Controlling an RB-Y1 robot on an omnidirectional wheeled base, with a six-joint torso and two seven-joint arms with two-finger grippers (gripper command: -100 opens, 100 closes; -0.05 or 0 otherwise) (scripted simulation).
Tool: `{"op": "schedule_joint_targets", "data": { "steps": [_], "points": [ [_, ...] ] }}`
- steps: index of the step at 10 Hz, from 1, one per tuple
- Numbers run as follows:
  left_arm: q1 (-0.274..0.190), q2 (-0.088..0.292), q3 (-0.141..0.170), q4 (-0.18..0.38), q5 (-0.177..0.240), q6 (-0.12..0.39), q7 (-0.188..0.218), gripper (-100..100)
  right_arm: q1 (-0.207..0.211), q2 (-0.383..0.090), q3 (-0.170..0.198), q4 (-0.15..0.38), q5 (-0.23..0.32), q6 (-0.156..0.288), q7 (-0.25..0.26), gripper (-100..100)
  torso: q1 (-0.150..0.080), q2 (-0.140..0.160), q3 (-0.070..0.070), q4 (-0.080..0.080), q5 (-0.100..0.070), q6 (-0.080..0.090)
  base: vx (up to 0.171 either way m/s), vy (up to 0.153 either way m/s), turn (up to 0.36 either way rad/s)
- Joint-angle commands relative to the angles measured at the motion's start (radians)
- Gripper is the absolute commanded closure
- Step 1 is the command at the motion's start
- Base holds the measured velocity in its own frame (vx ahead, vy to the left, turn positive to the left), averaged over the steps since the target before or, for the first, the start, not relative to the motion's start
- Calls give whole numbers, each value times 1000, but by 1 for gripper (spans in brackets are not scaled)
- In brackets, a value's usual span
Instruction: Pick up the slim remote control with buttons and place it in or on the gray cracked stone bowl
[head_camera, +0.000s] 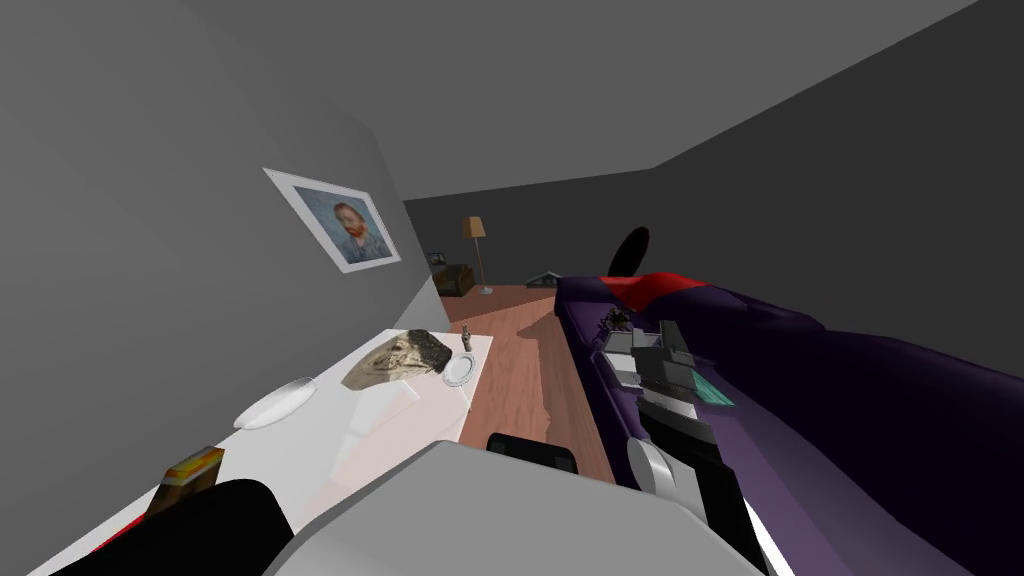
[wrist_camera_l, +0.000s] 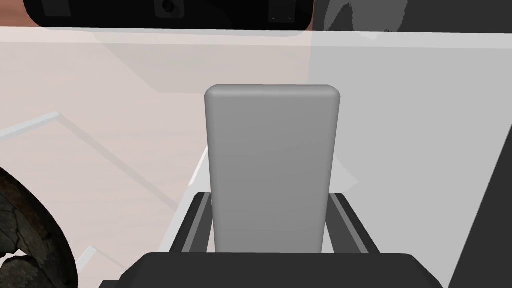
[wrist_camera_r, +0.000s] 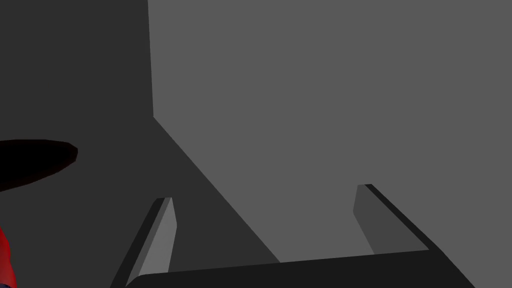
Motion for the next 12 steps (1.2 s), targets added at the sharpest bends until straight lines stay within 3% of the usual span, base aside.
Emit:
{"op": "schedule_joint_targets", "data": {
  "steps": [1, 2, 3, 4, 5, 6, 7, 8, 10, 11, 12],
  "points": [
    [3, 38, 5, -29, -11, 19, 19, 100, 0, 0, 0, 0, 0, 0, 0, 0, 0, 0, 0, 0, 0, 0, -34, -51, 83],
    [-17, 71, -5, -63, -29, 47, 62, 100, 0, 0, 0, 0, 0, 0, 0, 0, 0, 0, 0, 0, -1, 0, -42, -46, 174],
    [-17, 98, -5, -73, -29, 47, 62, 100, 0, 0, 0, 0, 0, 0, 0, 0, -1, 0, 0, 0, 0, -1, -33, -44, 88],
    [-38, 130, -14, -116, -46, 76, 102, 100, 0, 0, 0, 0, 0, 0, 0, 0, 0, -1, 0, 0, -1, 0, -33, -43, 188],
    [-38, 158, -14, -117, -46, 76, 106, 100, 0, 0, 0, 0, 0, 0, 0, 0, 0, -1, -1, 0, 0, 0, -27, -48, 79],
    [-30, 140, -13, -108, -43, 65, 98, 100, 0, 0, 0, 0, 0, 0, 0, 0, -1, -1, -1, -1, -1, 0, -11, -18, 0],
    [-29, 144, -11, -111, -44, 69, 100, 0, 0, 0, 0, 0, 0, 0, 0, 0, 1, -2, -1, -1, 0, 0, 0, 0, 0],
    [20, 193, -17, -104, -45, 68, 99, 100, 0, 0, 0, 0, 0, 0, 0, 0, 2, -2, -1, -1, 0, 0, 106, -31, -83],
    [47, 247, -23, -102, -46, 66, 98, 100, 0, 0, 0, 0, 0, 0, 0, 0, 1, -12, -7, -3, -2, 2, 158, -16, -32],
    [47, 250, -23, -102, -46, 66, 98, 100, 0, 0, 0, 0, 0, 0, 0, 0, 2, -15, -9, -4, -2, 3, 122, -6, -18],
    [70, 286, -28, -102, -47, 64, 97, 100, 0, 0, 0, 0, 0, 0, 0, 0, 2, -14, -9, -5, -1, 3, 114, -16, -36]
  ]
}}
